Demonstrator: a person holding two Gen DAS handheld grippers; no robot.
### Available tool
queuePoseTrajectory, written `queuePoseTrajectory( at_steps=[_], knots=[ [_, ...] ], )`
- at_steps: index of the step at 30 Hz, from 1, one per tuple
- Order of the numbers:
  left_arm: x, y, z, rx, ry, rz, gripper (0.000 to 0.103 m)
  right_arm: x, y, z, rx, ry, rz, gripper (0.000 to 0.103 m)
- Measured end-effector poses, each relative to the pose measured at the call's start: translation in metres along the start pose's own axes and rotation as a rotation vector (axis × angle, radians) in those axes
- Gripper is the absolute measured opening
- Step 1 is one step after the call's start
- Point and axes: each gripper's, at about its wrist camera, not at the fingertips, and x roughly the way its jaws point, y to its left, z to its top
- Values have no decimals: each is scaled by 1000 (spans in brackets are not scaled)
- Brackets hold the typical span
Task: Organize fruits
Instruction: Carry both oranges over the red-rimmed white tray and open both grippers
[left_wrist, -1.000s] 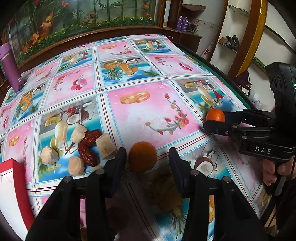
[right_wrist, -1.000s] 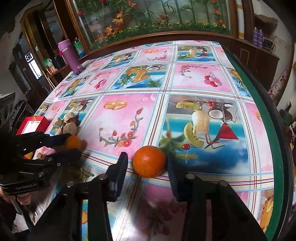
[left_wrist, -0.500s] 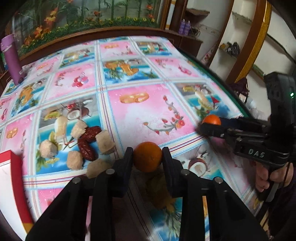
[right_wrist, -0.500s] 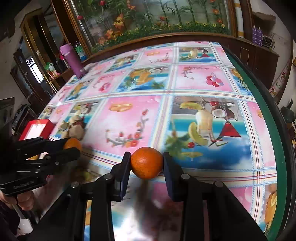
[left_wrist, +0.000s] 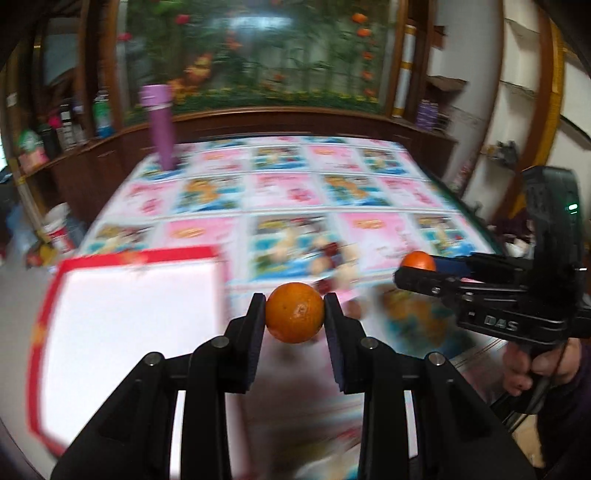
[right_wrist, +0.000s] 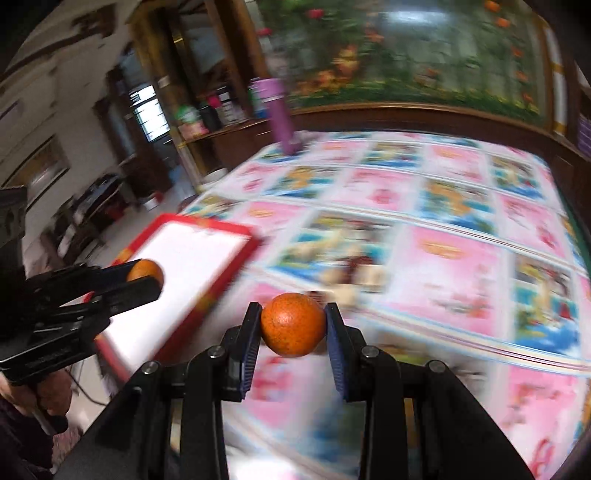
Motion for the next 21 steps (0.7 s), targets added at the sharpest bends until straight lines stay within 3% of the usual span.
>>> queuePoseTrajectory(
  at_steps=[2,9,13,21],
  knots=[
    [-9,26,-12,-34,1,67,33,13,30,0,-41,14,33,33],
    [-13,96,-48,-144,46,169,33,71,108,-1,-128,99,114,33],
    [-7,121,-63,-181,82,190,33,102,130,-3,-143,163,116,33],
    [2,151,-85,-224,141,222,34,121,154,-20,-145,247,111,34]
  ],
)
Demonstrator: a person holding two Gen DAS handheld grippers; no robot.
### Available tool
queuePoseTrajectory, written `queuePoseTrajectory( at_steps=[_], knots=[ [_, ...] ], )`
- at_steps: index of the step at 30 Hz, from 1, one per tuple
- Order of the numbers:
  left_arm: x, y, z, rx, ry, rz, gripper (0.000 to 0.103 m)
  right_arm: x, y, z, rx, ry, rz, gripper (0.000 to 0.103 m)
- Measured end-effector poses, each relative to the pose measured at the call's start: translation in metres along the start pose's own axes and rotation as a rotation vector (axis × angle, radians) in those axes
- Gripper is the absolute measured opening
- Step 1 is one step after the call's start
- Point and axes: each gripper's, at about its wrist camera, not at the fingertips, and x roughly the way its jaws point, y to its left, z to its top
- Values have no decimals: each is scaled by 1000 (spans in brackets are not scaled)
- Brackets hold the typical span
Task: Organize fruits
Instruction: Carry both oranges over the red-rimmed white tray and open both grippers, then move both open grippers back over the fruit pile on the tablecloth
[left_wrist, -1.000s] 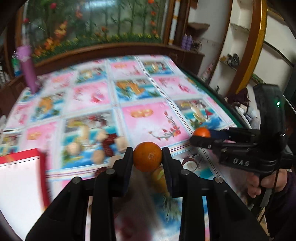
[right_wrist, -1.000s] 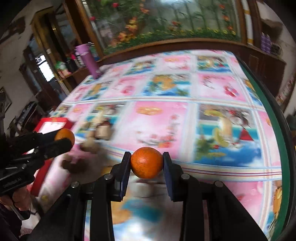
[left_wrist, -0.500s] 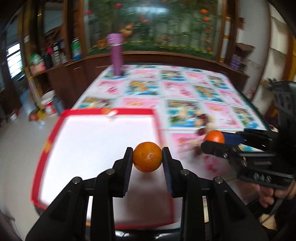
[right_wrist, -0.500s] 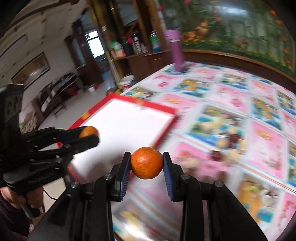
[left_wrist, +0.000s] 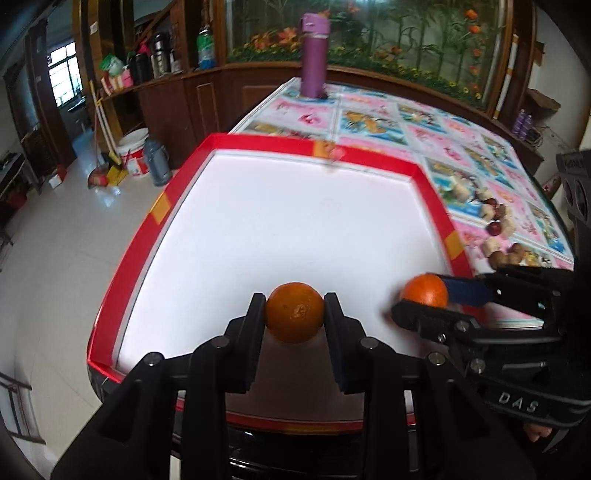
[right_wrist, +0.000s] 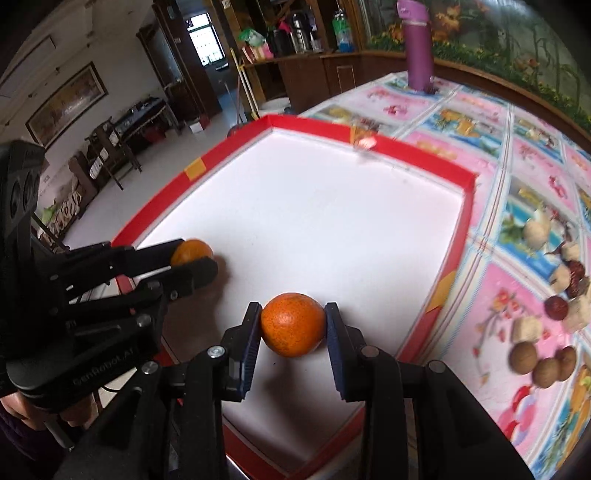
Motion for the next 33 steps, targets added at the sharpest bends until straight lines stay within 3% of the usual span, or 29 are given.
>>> queuePoseTrajectory(
  at_steps=[4,7,12,15,21,26,29,33],
  knots=[
    [1,5,-2,-7,2,46,34,-2,2,-1,4,0,8,36],
    [3,8,-2,-23,17,60,35,-8,1,0,-3,-13,18,53],
    [-10,3,0,-27,-21,105,72,-38,-3,-4,-34,-117,-9,55],
    [-24,-6,4,-20,-66,97,78,-57,-17,-8,-16,-168,-32,56],
    [-50,-45,9,51,-139,18,92,-102,-57,-28,48,-242,-121,57],
    [-57,-93,7,134,-151,-40,100,-133,-84,-47,76,-283,-223,59],
    [-54,-117,9,177,-143,-38,102,-153,-101,-58,115,-313,-242,59],
    [-46,-140,13,188,-127,-14,102,-170,-114,-71,129,-337,-334,67]
  ],
)
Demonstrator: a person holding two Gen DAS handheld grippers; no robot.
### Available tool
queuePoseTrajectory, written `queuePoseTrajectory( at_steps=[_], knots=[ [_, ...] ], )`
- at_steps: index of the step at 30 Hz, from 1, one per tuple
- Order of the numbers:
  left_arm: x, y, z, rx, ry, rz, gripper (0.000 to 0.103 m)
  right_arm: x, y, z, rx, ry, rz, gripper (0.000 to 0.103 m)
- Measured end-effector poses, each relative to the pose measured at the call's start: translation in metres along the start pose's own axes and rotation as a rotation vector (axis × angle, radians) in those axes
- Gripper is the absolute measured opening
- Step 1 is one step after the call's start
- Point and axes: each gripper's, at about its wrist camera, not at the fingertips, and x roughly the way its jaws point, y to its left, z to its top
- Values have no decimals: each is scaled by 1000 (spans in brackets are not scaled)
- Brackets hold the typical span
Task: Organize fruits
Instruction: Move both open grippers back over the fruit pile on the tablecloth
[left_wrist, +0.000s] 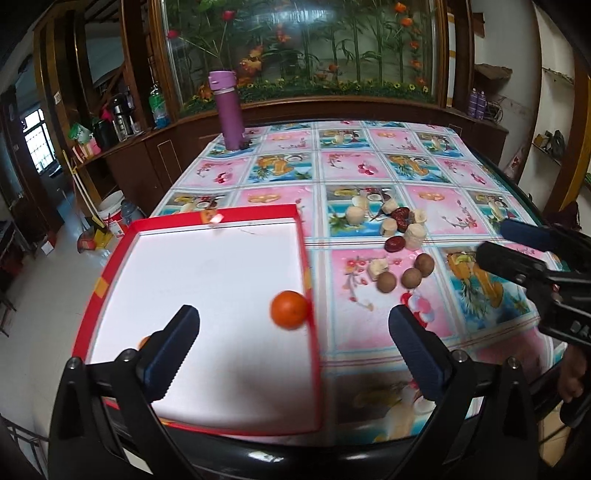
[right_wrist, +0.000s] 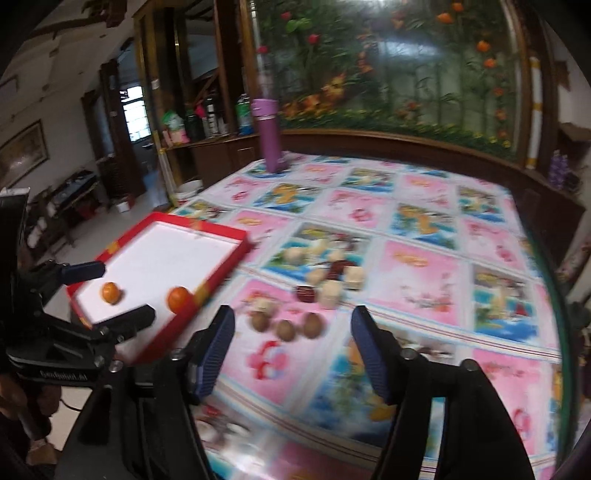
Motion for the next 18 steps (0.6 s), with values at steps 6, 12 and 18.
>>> queuePoseTrajectory(
  at_steps=[6,12,18],
  knots=[
    [13,-21,5,-10,39,-8,102,1,-34,-9,93,16,-1,67],
    [24,-39,4,26,58,-5,102,11,-49,-13,125,44,-7,67],
    [40,-48,3,41,93,-12,102,28,-59,-17,156,90,-5,67]
  ],
)
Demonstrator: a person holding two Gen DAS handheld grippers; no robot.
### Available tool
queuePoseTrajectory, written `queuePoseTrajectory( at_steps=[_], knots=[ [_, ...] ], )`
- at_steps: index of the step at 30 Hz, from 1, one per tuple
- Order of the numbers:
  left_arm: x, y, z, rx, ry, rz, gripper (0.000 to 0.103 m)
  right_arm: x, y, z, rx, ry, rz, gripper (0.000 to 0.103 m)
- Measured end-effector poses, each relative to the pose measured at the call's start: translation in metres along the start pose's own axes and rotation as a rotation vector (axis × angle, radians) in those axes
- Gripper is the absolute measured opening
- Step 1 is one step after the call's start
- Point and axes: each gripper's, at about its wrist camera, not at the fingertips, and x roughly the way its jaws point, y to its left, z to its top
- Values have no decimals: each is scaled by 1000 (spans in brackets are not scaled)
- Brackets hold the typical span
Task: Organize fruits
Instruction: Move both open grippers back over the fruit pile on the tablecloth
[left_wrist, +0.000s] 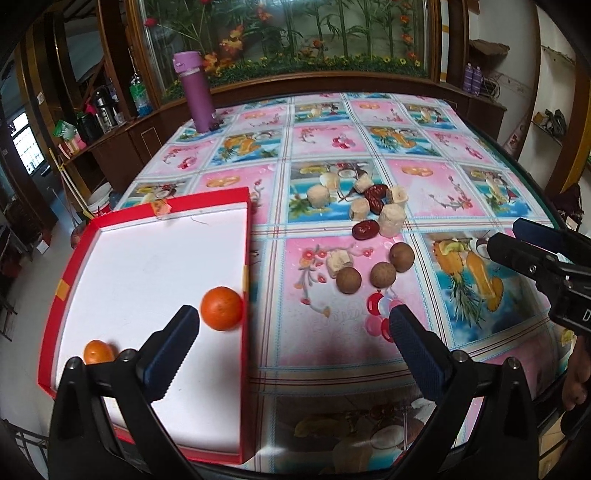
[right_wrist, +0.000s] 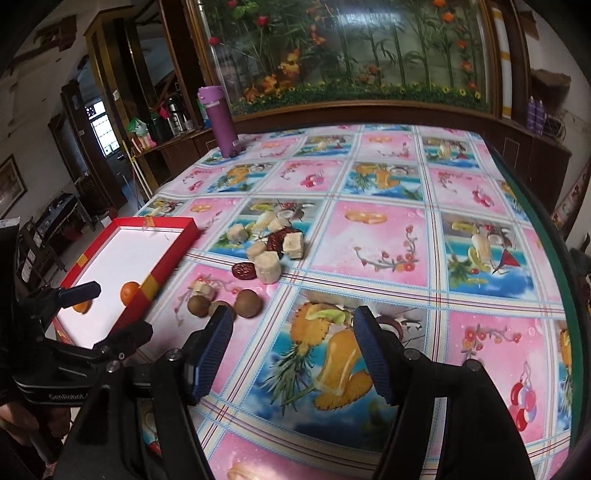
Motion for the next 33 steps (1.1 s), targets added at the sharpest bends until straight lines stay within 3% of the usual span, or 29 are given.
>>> queuePoseTrajectory(
  at_steps=[7,13,17,27,33],
  knots=[
    [17,0,-4,25,29,-47,102,31,11,4,-53,84,36,66],
    [23,8,2,-3,36,-103,102,65,19,9,-91,168,34,45],
    [27,5,5,22,43,-100,102,80,24,10,-108,208,50,41],
    [33,4,11,31,63,-117,101,96,41,20,-163,188,77,41],
    [33,3,13,39,63,-128,101,99,37,23,-157,176,88,25]
  ],
)
